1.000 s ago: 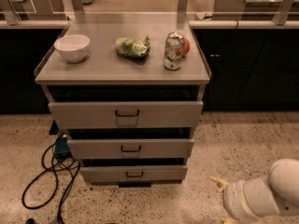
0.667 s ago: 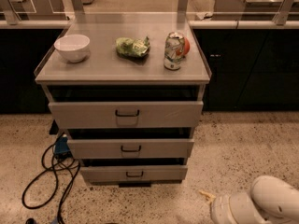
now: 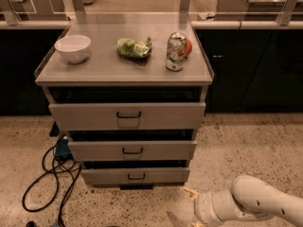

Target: Open middle drawer

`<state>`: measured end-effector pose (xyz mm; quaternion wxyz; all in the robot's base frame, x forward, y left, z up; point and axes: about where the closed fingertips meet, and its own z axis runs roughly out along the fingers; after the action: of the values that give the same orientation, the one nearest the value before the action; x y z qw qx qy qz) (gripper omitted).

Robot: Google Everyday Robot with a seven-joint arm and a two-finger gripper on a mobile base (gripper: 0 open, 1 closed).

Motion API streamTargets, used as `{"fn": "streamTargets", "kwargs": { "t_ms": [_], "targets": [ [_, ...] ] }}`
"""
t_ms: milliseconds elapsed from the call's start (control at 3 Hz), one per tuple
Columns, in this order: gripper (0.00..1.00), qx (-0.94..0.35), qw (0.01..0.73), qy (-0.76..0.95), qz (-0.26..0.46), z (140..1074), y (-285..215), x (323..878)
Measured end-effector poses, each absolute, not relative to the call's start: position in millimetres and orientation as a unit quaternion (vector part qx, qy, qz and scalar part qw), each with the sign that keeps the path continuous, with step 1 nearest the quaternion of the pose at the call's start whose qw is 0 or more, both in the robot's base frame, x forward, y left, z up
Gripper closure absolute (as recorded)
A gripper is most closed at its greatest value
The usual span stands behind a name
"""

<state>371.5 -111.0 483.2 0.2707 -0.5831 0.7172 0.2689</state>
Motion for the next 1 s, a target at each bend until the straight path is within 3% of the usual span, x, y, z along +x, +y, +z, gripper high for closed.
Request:
{"fn": "streamTargets", "kwargs": {
  "t_ms": [333, 1000],
  "targets": [
    [0.00, -0.583, 0.299, 0.706, 0.268, 470, -109, 386],
    [0.00, -0.555, 0.409, 0.695, 0.202, 490, -84, 484]
  ]
}}
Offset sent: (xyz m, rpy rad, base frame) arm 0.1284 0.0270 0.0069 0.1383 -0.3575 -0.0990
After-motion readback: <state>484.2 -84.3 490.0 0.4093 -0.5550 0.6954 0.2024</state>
